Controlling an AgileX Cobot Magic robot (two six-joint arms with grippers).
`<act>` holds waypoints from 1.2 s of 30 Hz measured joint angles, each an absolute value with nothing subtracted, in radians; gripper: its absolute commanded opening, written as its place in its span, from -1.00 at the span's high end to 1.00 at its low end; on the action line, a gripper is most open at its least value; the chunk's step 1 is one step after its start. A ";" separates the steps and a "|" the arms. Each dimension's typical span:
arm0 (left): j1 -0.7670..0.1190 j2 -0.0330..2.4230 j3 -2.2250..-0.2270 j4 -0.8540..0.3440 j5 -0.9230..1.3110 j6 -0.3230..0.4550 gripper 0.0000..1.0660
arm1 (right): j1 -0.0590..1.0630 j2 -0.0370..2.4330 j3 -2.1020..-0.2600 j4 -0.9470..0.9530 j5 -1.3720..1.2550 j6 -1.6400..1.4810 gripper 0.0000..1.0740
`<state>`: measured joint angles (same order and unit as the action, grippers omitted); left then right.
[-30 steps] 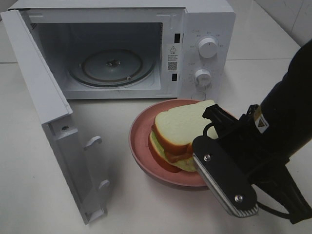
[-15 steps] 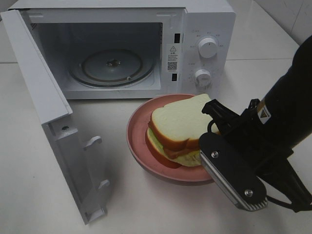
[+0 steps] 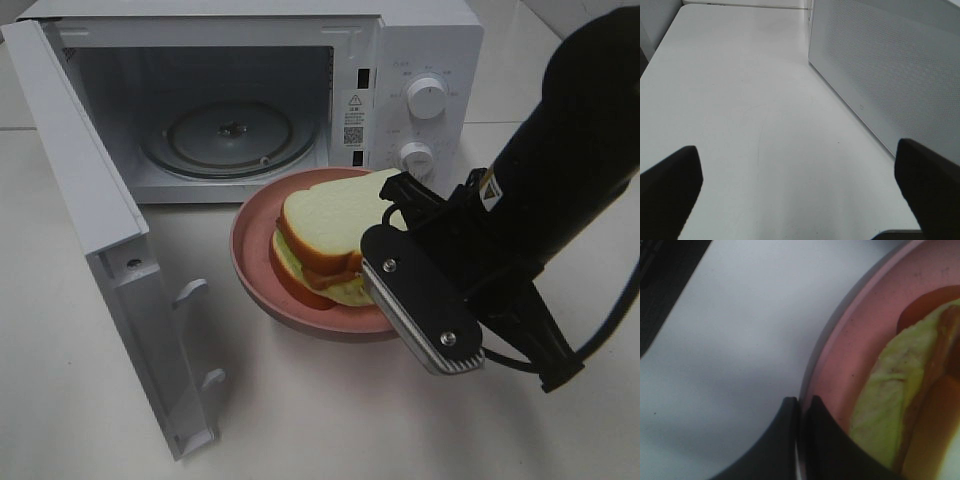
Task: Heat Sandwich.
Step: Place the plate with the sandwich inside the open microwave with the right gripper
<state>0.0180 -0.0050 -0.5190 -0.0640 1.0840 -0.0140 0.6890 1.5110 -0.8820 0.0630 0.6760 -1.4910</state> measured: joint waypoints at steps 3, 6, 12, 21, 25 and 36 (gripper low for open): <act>0.018 -0.005 -0.519 -0.064 1.084 -0.014 -0.88 | 0.689 1.539 -0.914 0.071 0.673 -1.496 1.00; 0.018 -0.005 -0.519 -0.064 1.084 -0.014 -0.88 | 0.689 1.570 -0.942 0.073 0.672 -1.501 1.00; 0.018 -0.005 -0.519 -0.064 1.084 -0.014 -0.88 | 0.689 1.628 -1.003 0.075 0.672 -1.513 1.00; 0.018 -0.005 -0.519 -0.064 1.084 -0.014 -0.88 | 0.689 1.713 -1.098 0.075 0.671 -1.514 1.00; 0.018 -0.005 -0.519 -0.064 1.084 -0.014 -0.88 | 0.689 1.745 -1.134 0.075 0.672 -1.515 1.00; 0.018 -0.005 -0.519 -0.064 1.084 -0.014 -0.88 | 0.689 1.850 -1.269 0.075 0.695 -1.515 1.00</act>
